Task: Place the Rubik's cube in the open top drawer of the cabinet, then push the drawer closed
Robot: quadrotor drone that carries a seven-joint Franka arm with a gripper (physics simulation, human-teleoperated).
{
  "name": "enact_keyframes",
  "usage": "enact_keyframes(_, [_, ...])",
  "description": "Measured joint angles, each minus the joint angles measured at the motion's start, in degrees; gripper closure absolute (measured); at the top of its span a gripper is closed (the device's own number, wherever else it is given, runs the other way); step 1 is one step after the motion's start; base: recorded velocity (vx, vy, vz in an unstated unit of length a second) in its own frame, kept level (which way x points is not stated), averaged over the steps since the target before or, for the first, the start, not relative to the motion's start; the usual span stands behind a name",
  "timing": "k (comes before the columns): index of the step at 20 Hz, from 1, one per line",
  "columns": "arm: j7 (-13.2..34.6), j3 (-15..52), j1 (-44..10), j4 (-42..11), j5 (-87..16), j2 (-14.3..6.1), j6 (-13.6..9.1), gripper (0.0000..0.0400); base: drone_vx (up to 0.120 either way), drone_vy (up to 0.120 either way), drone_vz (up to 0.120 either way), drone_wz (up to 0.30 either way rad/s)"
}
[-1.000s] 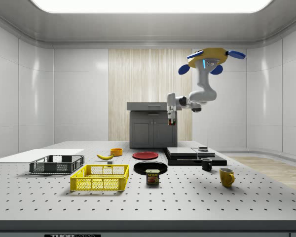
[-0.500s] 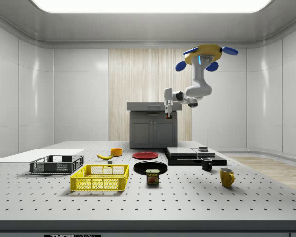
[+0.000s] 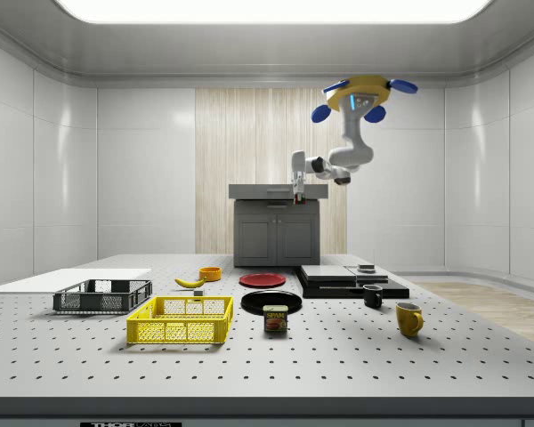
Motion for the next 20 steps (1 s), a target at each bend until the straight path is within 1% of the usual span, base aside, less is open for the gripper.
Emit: enact_keyframes(20, [0.2, 0.2, -0.2, 0.0, 0.5, -1.2, 1.1, 0.0075, 0.0, -0.12, 0.12, 0.0])
